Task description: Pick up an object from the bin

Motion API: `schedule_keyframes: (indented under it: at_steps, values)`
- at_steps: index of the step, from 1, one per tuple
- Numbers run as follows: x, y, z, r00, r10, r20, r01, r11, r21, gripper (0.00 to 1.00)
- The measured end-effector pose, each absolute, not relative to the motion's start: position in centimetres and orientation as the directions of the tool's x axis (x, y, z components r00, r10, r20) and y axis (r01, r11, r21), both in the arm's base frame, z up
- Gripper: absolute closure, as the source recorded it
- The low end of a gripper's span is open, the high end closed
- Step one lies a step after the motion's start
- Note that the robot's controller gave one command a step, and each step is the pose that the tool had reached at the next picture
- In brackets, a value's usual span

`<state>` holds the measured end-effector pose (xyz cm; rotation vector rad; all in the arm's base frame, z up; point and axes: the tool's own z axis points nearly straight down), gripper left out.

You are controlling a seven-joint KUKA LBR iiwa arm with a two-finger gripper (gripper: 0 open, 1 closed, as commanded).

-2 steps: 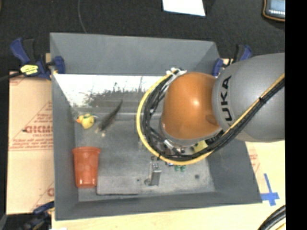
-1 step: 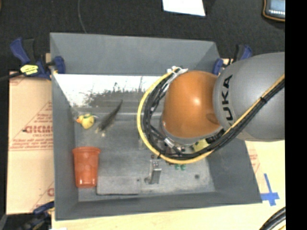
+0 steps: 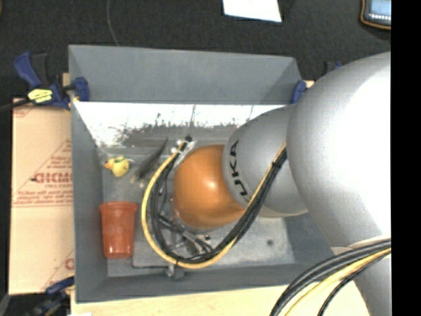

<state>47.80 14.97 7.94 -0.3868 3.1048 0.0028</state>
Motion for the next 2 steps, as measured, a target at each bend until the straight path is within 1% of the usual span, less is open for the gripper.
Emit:
schedule_keyframes:
  at_steps: [1, 2]
  values:
    - [47.4, 13.6, 15.2, -1.0, 0.019, -0.013, 0.019, 1.0, 0.002, 0.0]
    - [47.5, 17.5, 10.0, -0.91, -0.414, -0.013, -0.414, 0.91, -0.001, 0.0]
